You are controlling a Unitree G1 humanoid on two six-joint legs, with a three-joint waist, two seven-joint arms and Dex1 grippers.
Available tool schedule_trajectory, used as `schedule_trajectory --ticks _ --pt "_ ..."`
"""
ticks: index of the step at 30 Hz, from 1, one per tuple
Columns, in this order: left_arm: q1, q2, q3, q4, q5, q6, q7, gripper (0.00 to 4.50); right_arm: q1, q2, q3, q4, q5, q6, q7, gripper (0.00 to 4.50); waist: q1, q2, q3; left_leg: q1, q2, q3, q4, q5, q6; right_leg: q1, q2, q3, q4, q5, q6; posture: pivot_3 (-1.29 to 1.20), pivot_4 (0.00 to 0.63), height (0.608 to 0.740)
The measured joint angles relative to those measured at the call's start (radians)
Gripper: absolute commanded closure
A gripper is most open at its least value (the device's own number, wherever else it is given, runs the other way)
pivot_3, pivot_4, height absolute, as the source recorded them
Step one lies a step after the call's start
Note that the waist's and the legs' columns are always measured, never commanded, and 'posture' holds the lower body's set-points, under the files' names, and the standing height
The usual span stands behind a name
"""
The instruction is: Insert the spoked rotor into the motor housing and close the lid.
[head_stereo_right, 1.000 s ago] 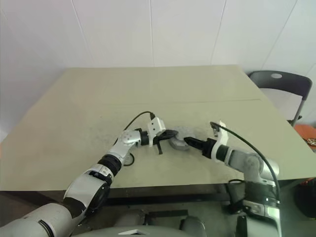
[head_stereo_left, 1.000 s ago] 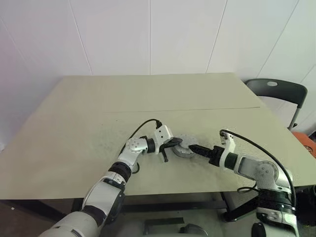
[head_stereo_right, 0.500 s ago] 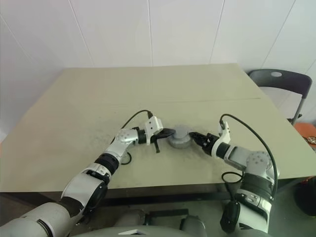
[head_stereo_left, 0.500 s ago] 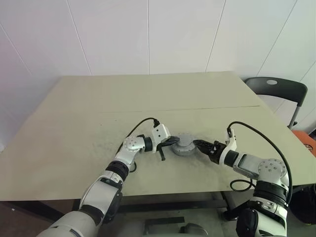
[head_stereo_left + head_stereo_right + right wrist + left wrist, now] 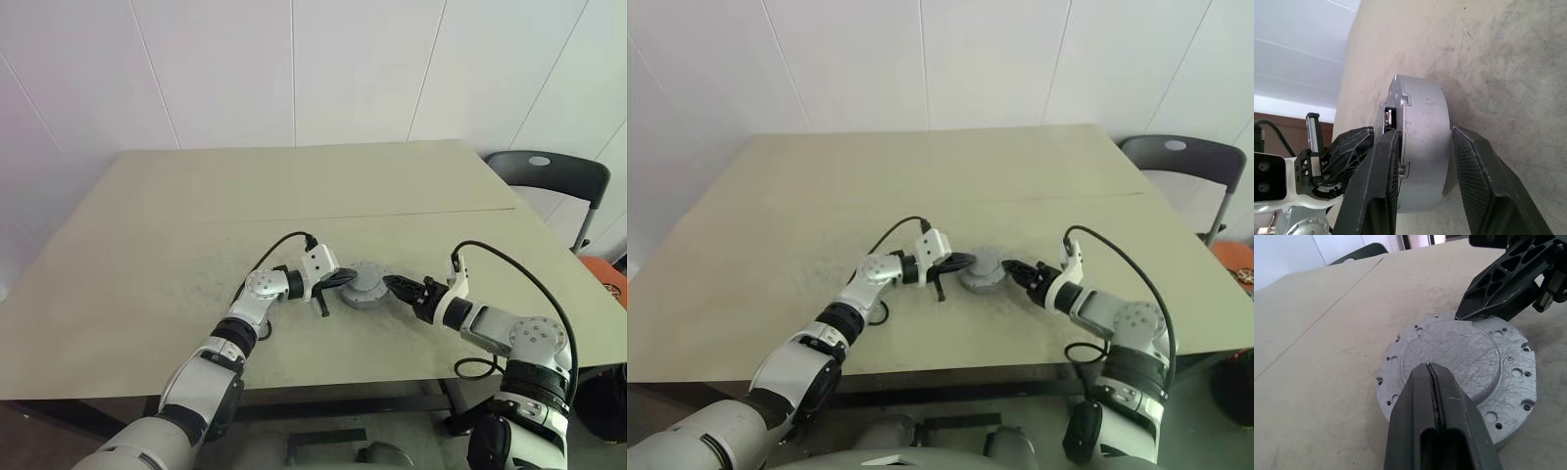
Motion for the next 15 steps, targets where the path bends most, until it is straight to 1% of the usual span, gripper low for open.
schedule_trajectory --ticks 6,11,15 --pt "-0.014 -0.053 0.098 0.015 -0.089 0.103 0.051 4.5 0.011 0.002 0.027 0.0 0.013 -0.034 0.016 3.18 -0.005 0.0 0.001 -0.005 0.0 0.0 0.0 0.001 0.001 -0.006 0.001 0.0 0.001 0.0 0.0 0.0 0.0 0.74" --pt "-0.066 -0.062 0.203 0.021 -0.173 0.215 0.114 4.5 0.01 0.009 0.02 0.044 0.037 -0.075 0.021 3.18 -0.02 -0.001 0.002 -0.007 0.0 0.0 0.0 0.002 0.003 -0.005 0.001 0.0 0.001 0.0 0.0 0.0 0.0 0.74" --pt "-0.066 -0.07 0.287 0.019 -0.262 0.319 0.124 4.5 0.004 0.037 0.013 0.068 0.038 -0.142 0.004 3.18 -0.022 -0.002 0.004 -0.006 0.0 0.0 0.001 0.002 0.003 -0.006 0.002 0.0 0.001 0.0 0.0 0.0 0.0 0.74"
